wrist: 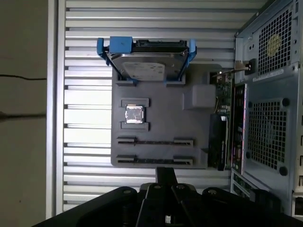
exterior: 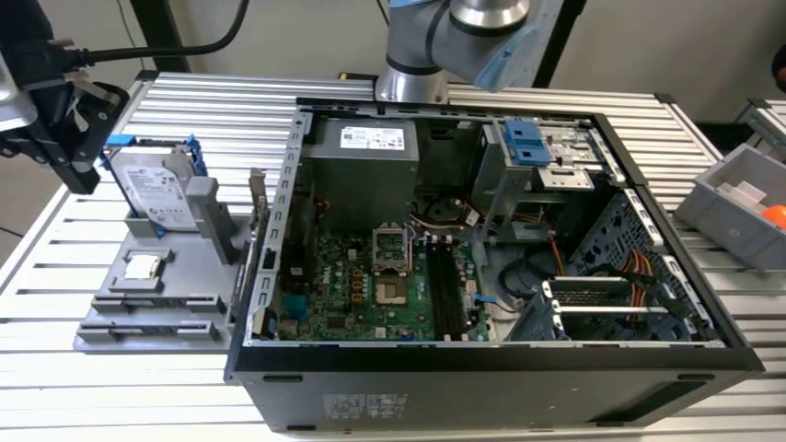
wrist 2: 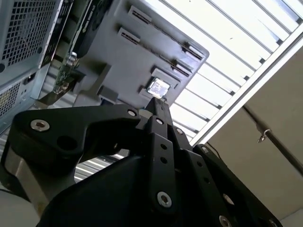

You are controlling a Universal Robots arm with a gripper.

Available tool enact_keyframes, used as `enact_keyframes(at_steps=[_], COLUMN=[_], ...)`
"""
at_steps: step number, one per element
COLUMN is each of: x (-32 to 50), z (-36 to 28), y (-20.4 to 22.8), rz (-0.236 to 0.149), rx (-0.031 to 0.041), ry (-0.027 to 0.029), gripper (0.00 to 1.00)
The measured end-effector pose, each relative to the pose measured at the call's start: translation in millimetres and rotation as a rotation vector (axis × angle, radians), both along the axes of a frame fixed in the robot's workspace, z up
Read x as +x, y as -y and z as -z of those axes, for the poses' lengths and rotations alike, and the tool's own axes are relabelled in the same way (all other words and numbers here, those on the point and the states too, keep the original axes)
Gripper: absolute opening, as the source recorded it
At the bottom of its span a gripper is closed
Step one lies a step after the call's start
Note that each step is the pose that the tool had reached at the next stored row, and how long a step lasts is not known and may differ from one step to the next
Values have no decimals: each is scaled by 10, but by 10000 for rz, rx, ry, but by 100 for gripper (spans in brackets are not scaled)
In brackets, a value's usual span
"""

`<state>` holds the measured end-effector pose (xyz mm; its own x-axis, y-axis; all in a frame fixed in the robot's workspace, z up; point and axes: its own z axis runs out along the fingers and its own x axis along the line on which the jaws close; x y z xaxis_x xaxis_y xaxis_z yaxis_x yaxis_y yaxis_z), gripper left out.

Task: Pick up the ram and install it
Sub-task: 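Pick up the ram and move it above insertion slot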

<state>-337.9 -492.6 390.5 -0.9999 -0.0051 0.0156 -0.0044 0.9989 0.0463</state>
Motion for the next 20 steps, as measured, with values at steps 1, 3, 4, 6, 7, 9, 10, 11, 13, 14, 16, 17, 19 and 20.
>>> enact_keyframes(at_steps=[1,3,4,6,7,9,10,11,13,14,16,17,19,20], x=[0,0,0,-1,-1,-1,-1,-1,-1,-1,-1,-1,-2,-1], z=[1,0,0,0,0,1,1,3,4,5,7,8,8,9], y=[9,28,38,53,63,82,93,107,125,135,152,160,169,171], rz=[-9,-22,-26,-29,-30,-29,-22,6,133,201,344,418,529,561], rx=[0,0,0,-1,0,0,-1,-1,-2,-3,-4,-5,-7,-7], ry=[6,37,70,146,186,199,200,200,199,199,198,197,193,191], gripper=[0,0,0,0,0,0,0,0,0,0,0,0,0,0])
